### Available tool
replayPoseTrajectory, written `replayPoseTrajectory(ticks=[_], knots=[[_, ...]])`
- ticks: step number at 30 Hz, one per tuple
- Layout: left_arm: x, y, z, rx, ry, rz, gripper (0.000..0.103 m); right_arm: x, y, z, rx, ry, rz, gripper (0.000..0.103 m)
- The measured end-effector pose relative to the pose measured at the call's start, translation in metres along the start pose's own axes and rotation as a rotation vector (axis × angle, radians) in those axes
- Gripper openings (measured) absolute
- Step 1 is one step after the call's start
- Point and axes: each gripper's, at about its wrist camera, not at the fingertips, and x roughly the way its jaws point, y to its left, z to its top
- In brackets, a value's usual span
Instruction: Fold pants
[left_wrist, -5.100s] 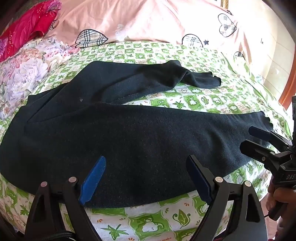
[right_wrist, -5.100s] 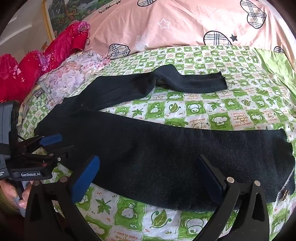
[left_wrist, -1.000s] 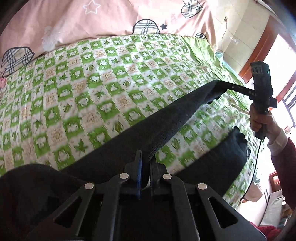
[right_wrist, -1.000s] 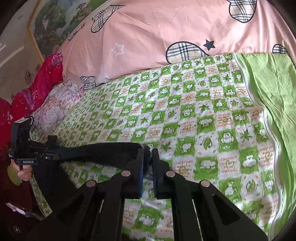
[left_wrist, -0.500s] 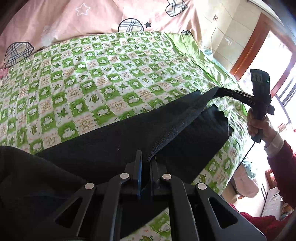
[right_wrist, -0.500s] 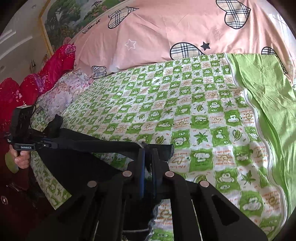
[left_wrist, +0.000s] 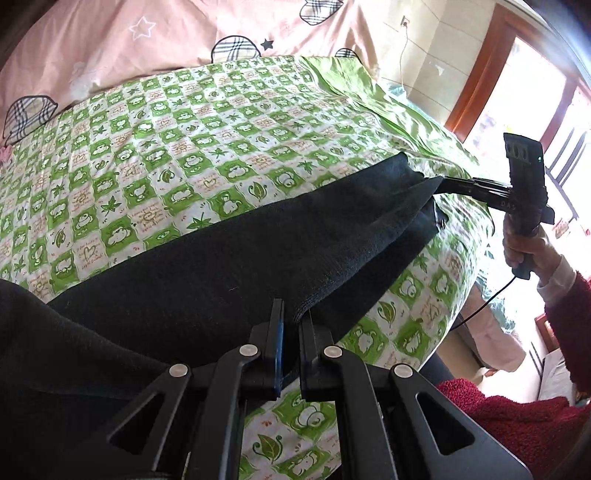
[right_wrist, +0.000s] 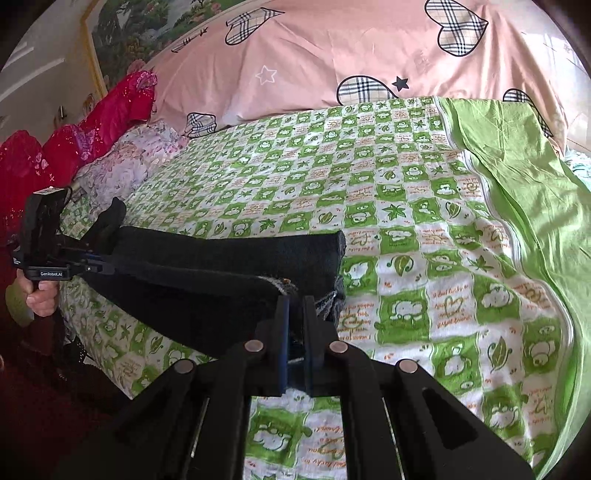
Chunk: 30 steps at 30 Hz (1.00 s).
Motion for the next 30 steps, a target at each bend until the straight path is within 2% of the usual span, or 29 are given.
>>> replayPoseTrajectory(ticks=[8,11,14,15,16,20,22,24,27,30], knots=[[0.03,0.004,-0.021,-0.011,0.08,-0.01,0.008,0.021,0.0,-0.028,0.011,0.086,-0.051,0.007],[0.034,0.007,-0.027,-0.04,0.095,-0.02,0.011,0.019,0.001,-0.028,0.023,0.115,-0.058,0.012],[0.029,0.008,-0.03,-0.063,0.088,-0.028,0.016,0.01,0.009,-0.028,0.002,0.126,-0.096,0.032],[0.028,0.009,-0.031,-0.076,0.089,-0.034,0.02,0.006,0.012,-0.027,0.003,0.12,-0.1,0.046],[0.025,0.011,-0.033,-0.091,0.091,-0.041,0.024,0.001,0.015,-0.026,0.005,0.106,-0.098,0.052],[0.011,0.015,-0.039,-0.136,0.077,-0.035,0.031,-0.013,0.035,-0.017,-0.006,0.045,-0.047,0.052],[0.001,0.018,-0.041,-0.165,0.068,-0.026,0.039,-0.01,0.05,-0.012,-0.018,0.022,0.002,0.054],[-0.008,0.024,-0.04,-0.201,0.058,-0.022,0.042,0.001,0.066,-0.006,-0.028,0.017,0.056,0.056],[-0.026,0.039,-0.038,-0.266,0.042,0.02,0.057,0.025,0.088,0.001,-0.034,0.021,0.143,0.056],[-0.043,0.062,-0.03,-0.352,0.015,0.095,0.063,0.05,0.11,0.006,-0.044,0.042,0.21,0.056]])
